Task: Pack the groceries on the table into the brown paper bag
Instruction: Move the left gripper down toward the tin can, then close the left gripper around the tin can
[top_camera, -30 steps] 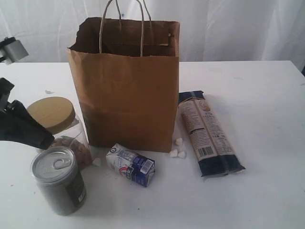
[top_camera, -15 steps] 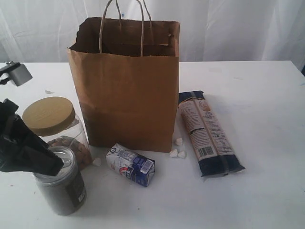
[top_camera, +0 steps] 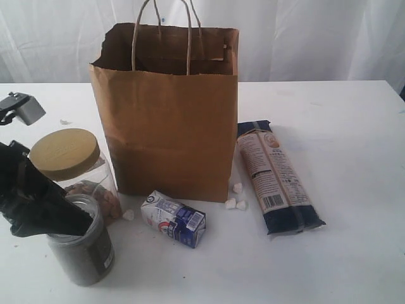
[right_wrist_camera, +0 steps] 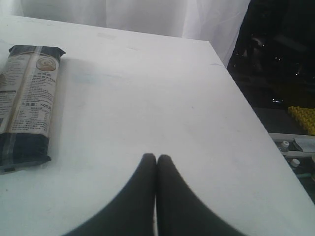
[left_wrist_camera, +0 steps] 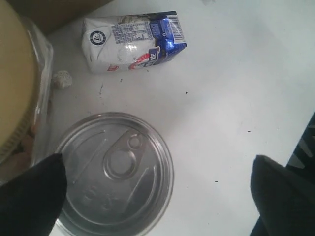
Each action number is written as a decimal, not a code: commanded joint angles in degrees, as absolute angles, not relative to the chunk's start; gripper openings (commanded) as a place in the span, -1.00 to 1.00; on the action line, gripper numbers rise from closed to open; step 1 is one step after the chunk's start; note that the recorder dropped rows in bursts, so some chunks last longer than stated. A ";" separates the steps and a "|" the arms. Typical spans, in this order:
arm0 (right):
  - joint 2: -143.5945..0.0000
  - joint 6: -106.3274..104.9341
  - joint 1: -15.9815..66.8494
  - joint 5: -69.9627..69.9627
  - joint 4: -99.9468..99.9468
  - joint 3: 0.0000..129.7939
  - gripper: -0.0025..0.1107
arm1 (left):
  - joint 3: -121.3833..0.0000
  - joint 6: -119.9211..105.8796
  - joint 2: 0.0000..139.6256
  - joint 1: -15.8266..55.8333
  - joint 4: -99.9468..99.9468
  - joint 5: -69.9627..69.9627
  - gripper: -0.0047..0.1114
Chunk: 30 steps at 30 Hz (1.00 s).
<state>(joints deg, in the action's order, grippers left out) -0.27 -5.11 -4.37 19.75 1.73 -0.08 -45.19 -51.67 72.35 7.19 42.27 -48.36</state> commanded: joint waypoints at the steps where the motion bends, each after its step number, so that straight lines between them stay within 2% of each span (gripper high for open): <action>1: 0.00 -5.34 -4.64 19.65 1.88 0.00 -0.96 | -45.15 -51.88 71.98 7.46 39.22 -46.96 0.84; 5: 0.00 -5.34 -4.64 19.65 1.88 0.00 -0.96 | -47.96 -47.90 71.98 7.56 33.23 -46.08 0.84; 14: 0.00 -5.34 -4.64 19.65 1.88 0.00 -0.96 | -48.70 -48.13 72.08 8.20 32.87 -46.05 0.84; 18: 0.00 -5.34 -4.64 19.65 1.88 0.00 -0.96 | -48.70 -48.83 72.70 12.69 29.30 -46.26 0.84; 24: 0.00 -5.34 -4.64 19.65 1.88 0.00 -0.96 | -48.70 -42.90 73.57 22.08 11.95 -42.93 0.84; 30: 0.00 -5.34 -4.64 19.65 1.88 0.00 -0.96 | -48.70 -40.88 73.70 23.63 11.52 -38.45 0.84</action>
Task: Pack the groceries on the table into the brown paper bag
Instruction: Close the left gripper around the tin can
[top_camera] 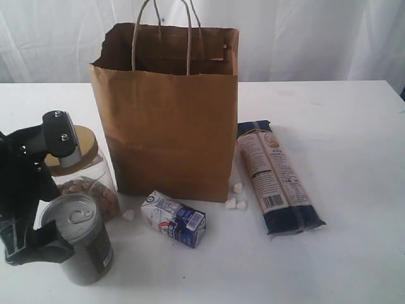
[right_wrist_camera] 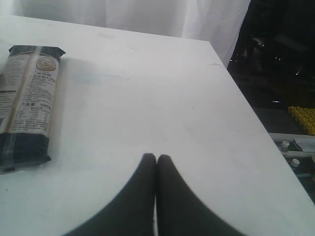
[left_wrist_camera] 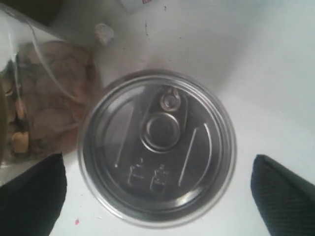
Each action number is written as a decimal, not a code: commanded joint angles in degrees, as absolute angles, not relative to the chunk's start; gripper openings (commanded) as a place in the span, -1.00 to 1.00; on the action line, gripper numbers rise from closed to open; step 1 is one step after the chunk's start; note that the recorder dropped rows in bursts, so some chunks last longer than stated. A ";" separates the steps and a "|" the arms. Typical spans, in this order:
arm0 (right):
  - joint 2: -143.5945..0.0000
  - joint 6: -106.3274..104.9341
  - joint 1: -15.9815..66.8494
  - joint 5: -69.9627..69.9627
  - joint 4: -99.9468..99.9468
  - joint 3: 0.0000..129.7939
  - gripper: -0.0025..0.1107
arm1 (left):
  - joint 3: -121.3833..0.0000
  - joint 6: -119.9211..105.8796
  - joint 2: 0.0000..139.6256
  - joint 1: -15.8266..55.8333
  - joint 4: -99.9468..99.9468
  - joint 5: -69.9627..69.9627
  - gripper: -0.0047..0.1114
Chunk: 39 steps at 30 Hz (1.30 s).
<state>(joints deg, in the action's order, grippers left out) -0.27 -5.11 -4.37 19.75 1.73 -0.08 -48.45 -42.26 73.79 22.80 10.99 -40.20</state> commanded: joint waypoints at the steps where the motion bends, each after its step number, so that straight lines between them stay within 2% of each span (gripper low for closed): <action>1: 0.00 -5.34 -4.64 19.65 1.88 0.00 -0.96 | -48.70 -40.88 73.70 23.63 11.61 -38.08 0.84; 26: 0.00 -5.34 -4.64 19.65 1.88 0.00 -0.96 | -48.70 -43.71 79.61 23.63 15.85 -36.00 0.81; 29: 0.00 -5.34 -4.64 19.65 1.88 0.00 -0.96 | -48.70 -43.59 79.61 23.63 15.85 -36.47 0.63; 32: 0.00 -5.34 -4.64 19.65 1.88 0.00 -0.96 | -48.70 -43.04 79.61 23.63 15.85 -37.72 0.28; 39: 0.00 -5.34 -4.64 19.65 1.88 0.00 -0.96 | -48.70 -42.14 79.61 23.63 15.85 -42.09 -0.76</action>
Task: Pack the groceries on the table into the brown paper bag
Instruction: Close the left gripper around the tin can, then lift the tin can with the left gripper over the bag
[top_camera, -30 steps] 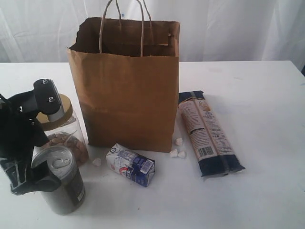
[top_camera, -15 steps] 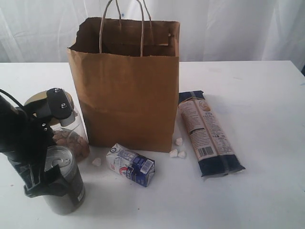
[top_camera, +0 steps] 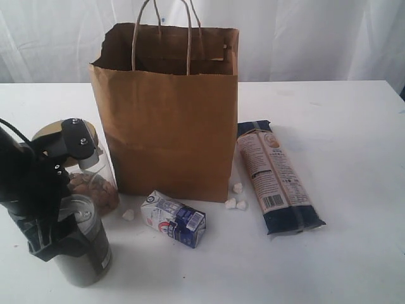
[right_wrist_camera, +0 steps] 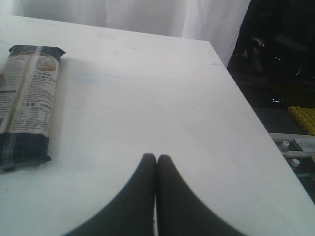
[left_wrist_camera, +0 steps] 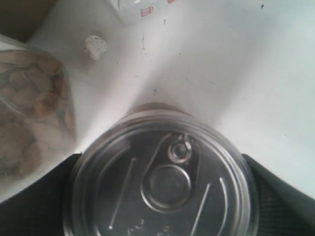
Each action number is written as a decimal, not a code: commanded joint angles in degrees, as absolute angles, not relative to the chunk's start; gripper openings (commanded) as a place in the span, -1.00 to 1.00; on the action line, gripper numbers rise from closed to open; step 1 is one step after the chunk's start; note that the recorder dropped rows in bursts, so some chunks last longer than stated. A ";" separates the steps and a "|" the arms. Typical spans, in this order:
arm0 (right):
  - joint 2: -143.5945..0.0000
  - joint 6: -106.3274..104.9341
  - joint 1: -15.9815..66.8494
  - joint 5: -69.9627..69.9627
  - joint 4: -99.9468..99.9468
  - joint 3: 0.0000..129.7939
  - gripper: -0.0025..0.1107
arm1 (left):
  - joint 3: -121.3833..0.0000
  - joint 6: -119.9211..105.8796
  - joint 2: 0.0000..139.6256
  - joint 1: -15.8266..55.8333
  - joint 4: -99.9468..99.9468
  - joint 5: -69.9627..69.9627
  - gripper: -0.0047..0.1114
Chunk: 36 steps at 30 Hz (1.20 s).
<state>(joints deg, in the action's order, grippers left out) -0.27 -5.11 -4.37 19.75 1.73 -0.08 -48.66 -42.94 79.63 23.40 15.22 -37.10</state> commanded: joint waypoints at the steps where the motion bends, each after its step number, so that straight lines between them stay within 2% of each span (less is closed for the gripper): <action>1: 0.00 -5.34 -4.64 19.65 1.88 0.00 -0.96 | -48.70 -42.14 79.61 23.63 15.85 -42.53 -0.87; 2: 0.00 -5.34 -4.64 19.65 1.88 0.00 -0.96 | -48.70 -42.14 79.61 23.63 15.85 -43.00 -0.92; 9: 0.00 -5.34 -4.64 19.65 1.88 0.00 -0.96 | -48.80 -42.00 77.19 23.63 15.85 -47.57 -0.92; 14: 0.00 -5.34 -4.64 19.65 1.88 0.00 -0.96 | -49.47 -36.84 68.55 23.63 15.85 -47.97 -0.92; 19: 0.00 -5.34 -4.64 19.65 1.88 0.00 -0.96 | -61.25 -33.73 61.47 23.63 14.49 -48.06 -0.92; 25: 0.00 -5.34 -4.64 19.65 1.88 0.00 -0.96 | -71.56 -30.12 59.29 23.63 14.49 -31.67 -0.92; 33: 0.00 -5.34 -4.64 19.65 1.88 0.00 -0.96 | -72.06 -29.95 59.40 23.63 15.50 -3.72 -0.92; 36: 0.00 -5.34 -4.64 19.65 1.88 0.00 -0.96 | -72.06 -26.34 59.90 23.63 17.42 1.68 -0.92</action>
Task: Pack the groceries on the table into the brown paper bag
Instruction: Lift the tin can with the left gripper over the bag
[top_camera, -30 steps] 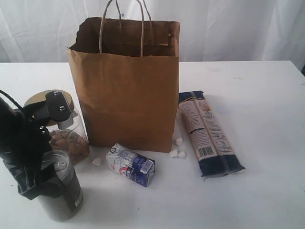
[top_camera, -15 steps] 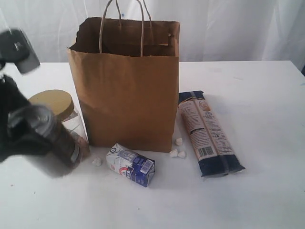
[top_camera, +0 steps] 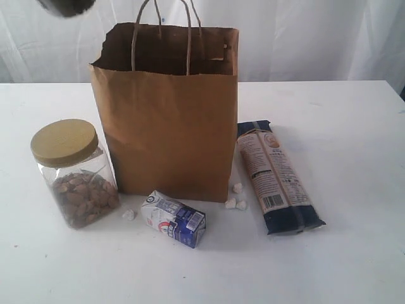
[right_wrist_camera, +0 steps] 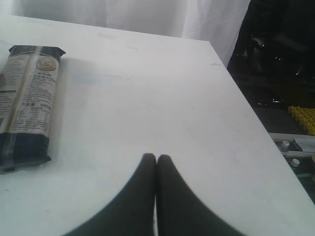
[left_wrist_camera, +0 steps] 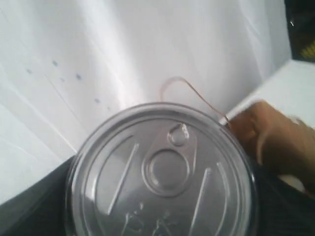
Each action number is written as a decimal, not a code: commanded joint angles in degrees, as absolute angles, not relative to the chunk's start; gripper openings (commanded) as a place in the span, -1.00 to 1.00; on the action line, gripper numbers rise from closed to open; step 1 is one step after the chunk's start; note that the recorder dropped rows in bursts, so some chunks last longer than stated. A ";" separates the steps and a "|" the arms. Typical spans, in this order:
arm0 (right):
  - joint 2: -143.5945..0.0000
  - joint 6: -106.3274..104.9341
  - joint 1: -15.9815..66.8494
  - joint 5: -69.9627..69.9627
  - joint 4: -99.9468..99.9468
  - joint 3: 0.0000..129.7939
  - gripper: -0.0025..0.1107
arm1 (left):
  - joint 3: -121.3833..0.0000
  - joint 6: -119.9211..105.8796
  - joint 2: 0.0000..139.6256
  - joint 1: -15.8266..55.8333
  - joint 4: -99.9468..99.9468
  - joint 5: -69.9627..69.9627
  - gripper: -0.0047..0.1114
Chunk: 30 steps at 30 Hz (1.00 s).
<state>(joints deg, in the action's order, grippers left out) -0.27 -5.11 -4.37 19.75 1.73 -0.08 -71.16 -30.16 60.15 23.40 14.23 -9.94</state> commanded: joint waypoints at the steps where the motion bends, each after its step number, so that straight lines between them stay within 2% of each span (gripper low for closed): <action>1: 0.00 -5.34 -4.64 19.65 1.88 0.00 -0.96 | -72.06 -24.97 60.20 23.63 17.40 2.12 -0.92; 19: 0.00 -5.34 -4.64 19.65 1.88 0.00 -0.96 | -72.06 -10.47 72.84 23.91 21.48 5.43 -0.92; 30: 0.00 -5.34 -4.64 19.65 1.99 0.00 -0.96 | -72.06 -10.38 74.74 30.82 17.03 8.59 -0.92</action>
